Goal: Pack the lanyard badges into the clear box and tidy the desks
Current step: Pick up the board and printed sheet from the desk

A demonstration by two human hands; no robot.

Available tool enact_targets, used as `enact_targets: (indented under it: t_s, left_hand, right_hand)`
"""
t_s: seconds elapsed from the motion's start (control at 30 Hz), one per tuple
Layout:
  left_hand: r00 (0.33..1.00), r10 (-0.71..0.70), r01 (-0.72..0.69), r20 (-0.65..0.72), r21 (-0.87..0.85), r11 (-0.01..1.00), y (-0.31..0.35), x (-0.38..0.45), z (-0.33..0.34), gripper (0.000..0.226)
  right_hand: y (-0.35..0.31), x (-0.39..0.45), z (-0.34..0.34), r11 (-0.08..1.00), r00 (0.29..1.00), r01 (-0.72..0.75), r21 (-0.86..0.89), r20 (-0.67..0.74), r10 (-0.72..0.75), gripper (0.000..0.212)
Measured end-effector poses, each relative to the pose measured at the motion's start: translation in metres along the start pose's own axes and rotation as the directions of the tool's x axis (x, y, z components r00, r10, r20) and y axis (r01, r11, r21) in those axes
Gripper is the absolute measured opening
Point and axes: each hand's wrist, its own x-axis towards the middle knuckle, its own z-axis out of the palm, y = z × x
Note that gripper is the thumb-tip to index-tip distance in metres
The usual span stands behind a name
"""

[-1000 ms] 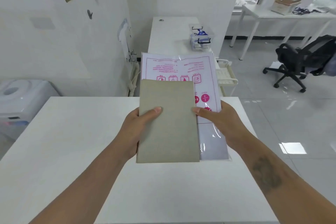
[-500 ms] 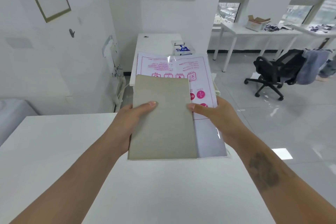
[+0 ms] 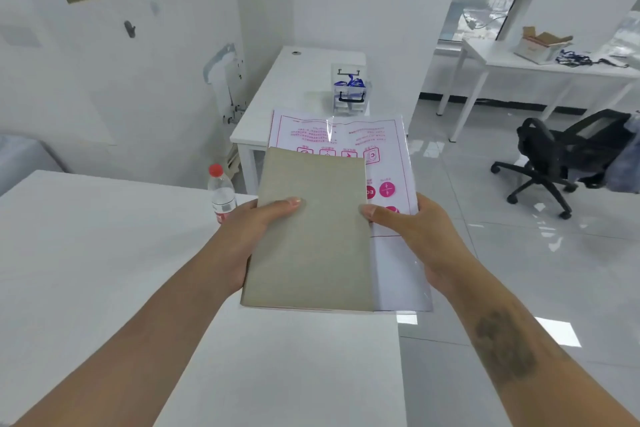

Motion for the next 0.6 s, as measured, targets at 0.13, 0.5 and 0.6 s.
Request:
enact_targets:
  t_s: [0.13,0.5,0.6]
  left_hand:
    - [1.000,-0.006,0.005,-0.031,-0.019,1.000,-0.006,0.003,0.050,0.031]
    - [0.999,-0.014,0.014,0.031,-0.001,1.000,-0.023,0.018,0.101,0.029]
    - [0.999,-0.032,0.032,0.042,0.006,0.999,-0.030,0.020,0.124,0.030]
  right_hand:
    - [0.001,0.006,-0.052,1.000,1.000,-0.005,0.002,0.014,0.005,0.034]
    - [0.015,0.002,-0.106,1.000,1.000,-0.019,0.019,-0.016,0.019,0.036]
    - [0.025,0.000,-0.129,0.999,0.998,-0.045,0.022,-0.036,0.046,0.039]
